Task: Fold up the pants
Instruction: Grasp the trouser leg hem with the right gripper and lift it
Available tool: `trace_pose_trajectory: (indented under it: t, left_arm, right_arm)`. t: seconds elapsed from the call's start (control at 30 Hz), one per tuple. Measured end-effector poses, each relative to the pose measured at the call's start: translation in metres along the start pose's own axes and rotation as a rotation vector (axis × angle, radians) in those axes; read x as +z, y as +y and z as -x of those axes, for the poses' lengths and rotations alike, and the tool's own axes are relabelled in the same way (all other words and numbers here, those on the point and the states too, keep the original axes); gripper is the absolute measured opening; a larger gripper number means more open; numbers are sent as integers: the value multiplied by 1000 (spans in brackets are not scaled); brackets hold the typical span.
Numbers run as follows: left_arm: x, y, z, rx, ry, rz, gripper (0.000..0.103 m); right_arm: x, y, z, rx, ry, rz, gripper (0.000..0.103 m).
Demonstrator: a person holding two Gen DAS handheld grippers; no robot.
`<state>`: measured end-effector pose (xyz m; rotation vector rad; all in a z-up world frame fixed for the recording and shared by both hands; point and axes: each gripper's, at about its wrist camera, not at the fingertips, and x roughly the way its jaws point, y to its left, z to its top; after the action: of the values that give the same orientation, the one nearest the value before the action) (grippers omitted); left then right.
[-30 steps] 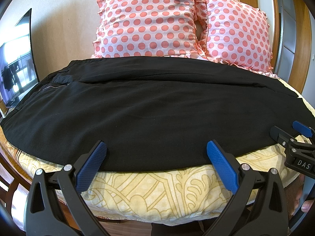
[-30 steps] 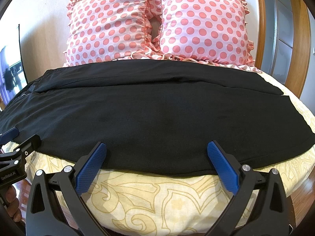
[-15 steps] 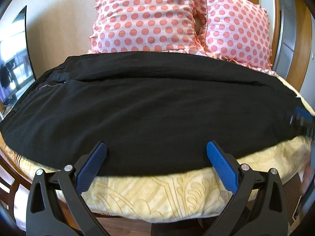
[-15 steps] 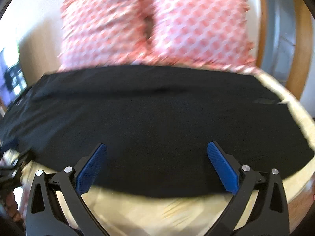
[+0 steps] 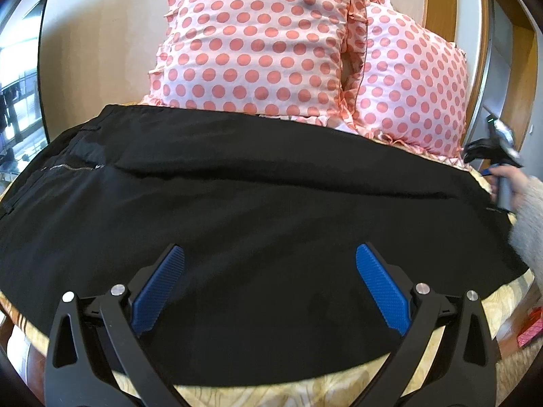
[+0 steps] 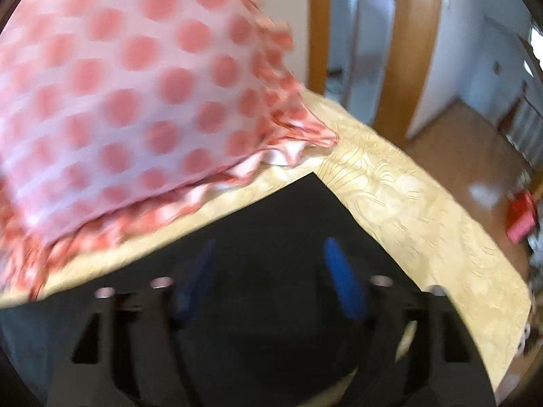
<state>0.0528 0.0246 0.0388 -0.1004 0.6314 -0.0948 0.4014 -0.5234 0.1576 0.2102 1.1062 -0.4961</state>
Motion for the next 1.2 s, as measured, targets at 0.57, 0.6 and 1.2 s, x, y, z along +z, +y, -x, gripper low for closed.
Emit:
trace_pose_trajectory:
  t: [0.57,0.6,1.2]
  left_arm:
    - [4,3,-7,-21,-1,-3,101]
    - [4,5,-5,-14,-4,0,101]
    - [4,38,30,38,-55,92,101]
  right_arm:
    - [32,23,-84,-225,-6,-53,53]
    - [28,25,-82,-226,-23,-23,48]
    - [-168,-136,48,444,-164,-302,2]
